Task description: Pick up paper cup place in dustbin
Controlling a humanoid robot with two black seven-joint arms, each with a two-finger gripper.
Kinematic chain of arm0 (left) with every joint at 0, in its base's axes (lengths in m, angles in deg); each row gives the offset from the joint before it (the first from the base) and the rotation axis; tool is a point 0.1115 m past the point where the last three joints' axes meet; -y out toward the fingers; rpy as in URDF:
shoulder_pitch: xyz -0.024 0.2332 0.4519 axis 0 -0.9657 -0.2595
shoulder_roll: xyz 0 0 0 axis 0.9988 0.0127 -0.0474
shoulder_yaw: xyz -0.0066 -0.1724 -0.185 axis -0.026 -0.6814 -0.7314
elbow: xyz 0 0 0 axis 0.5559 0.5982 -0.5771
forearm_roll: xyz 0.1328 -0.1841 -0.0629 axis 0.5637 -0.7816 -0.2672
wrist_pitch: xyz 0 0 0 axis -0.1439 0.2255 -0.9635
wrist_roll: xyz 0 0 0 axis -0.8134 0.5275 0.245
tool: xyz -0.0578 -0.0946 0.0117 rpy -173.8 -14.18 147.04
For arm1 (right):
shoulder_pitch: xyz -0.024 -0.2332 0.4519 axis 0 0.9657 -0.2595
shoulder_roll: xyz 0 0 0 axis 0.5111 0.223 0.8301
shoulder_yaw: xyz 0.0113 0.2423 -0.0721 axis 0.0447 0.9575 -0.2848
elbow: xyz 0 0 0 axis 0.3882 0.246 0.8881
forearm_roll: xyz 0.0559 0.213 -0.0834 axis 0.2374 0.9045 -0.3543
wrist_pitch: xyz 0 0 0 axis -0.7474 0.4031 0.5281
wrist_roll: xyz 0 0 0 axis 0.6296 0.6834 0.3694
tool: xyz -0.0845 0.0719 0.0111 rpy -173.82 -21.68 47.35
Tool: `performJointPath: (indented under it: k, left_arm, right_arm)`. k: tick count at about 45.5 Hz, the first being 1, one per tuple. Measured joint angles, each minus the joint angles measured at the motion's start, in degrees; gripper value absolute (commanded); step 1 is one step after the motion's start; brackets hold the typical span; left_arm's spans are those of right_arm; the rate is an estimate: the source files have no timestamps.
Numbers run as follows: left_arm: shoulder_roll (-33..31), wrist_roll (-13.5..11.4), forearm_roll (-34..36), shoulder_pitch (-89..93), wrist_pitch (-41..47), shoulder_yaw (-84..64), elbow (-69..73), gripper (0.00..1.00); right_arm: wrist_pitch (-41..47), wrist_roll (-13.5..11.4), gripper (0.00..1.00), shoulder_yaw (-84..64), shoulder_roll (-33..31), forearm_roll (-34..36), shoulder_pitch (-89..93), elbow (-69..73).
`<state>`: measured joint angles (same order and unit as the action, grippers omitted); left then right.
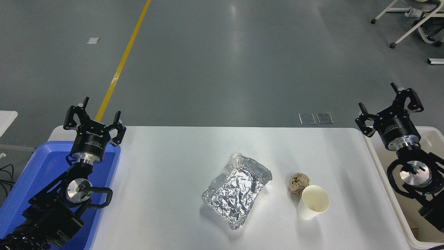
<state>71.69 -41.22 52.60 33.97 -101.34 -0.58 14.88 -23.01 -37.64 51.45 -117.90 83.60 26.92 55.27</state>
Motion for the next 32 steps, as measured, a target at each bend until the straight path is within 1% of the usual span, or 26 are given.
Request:
performJointPath:
  k: [32]
  left_arm:
    - [0.0, 0.0, 0.0, 0.0, 0.0, 0.1, 0.0, 0.98]
  right_arm:
    - [-1.2, -0.2, 1.0, -4.2, -2.3, 0.1, -3.2, 0.5]
